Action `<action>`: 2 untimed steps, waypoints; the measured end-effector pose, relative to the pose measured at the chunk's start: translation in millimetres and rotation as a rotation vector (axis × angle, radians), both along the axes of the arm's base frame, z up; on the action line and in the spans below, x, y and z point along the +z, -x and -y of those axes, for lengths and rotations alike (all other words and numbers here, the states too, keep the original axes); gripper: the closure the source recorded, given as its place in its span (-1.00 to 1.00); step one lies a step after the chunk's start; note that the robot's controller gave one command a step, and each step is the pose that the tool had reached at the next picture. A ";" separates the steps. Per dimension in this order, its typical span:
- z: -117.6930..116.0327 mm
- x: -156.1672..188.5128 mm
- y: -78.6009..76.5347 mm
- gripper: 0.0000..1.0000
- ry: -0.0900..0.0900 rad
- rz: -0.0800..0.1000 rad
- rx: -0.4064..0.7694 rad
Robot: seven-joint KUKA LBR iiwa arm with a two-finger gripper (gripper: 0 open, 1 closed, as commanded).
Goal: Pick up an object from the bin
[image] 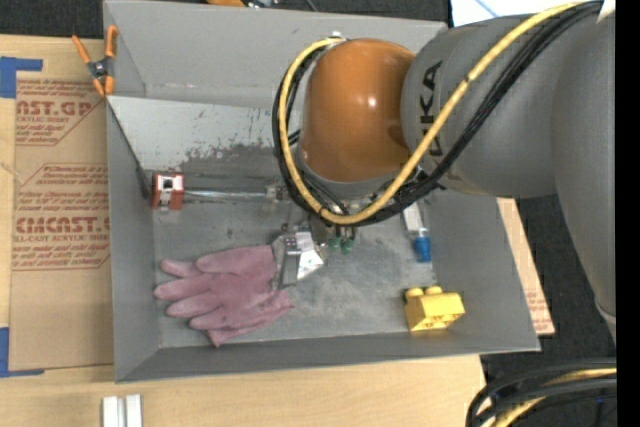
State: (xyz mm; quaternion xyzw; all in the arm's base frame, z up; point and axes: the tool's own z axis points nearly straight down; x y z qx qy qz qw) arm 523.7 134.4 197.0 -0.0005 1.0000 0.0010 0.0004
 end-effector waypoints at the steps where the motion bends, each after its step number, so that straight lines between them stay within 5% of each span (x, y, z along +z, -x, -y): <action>1: 0.0 0.0 0.0 -1.00 0.000 0.000 0.000; 2: 32.5 -72.4 29.6 -1.00 0.003 -0.009 0.071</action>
Offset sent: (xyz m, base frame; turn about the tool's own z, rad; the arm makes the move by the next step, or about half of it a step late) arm -0.0269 -0.0308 -0.0680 -0.0725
